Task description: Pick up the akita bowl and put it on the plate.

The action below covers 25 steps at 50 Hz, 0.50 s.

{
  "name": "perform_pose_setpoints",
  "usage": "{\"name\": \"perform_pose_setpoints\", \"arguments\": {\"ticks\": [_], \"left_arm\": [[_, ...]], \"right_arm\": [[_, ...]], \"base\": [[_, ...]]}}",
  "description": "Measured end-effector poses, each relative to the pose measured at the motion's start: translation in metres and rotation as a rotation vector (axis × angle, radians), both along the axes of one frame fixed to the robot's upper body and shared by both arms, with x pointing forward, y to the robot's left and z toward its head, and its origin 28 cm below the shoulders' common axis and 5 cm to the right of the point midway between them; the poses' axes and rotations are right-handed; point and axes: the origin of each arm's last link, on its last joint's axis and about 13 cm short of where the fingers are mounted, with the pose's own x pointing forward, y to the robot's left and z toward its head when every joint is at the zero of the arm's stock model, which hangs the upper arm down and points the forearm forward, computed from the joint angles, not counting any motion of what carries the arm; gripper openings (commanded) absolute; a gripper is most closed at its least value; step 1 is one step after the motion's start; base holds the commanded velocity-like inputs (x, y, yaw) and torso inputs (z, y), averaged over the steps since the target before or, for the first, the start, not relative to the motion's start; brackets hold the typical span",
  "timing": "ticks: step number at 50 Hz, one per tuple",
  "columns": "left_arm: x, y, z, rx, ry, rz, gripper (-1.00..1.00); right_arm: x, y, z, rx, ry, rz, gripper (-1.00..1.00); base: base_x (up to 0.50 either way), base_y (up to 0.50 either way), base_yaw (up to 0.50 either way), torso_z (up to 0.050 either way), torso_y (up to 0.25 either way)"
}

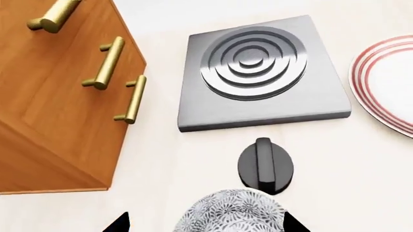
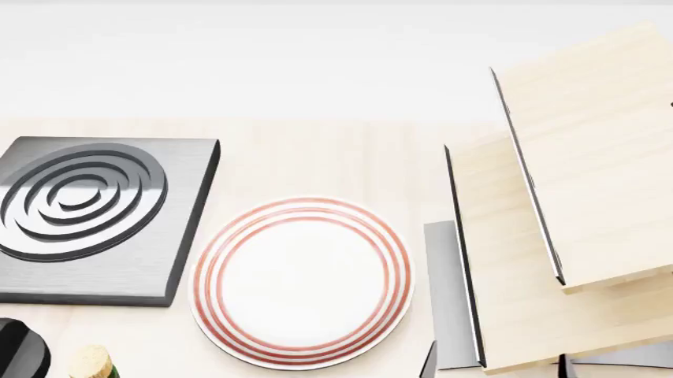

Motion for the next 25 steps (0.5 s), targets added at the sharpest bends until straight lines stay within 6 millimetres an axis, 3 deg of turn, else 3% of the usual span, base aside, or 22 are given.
{"name": "perform_pose_setpoints", "arguments": {"ticks": [25], "left_arm": [[-0.008,0.006,-0.011,-0.061,0.084,0.018,1.00]], "right_arm": [[0.002,0.000,-0.002,0.000,0.008,-0.002,1.00]], "base": [[0.00,0.00,0.00,0.000,0.000]]}}
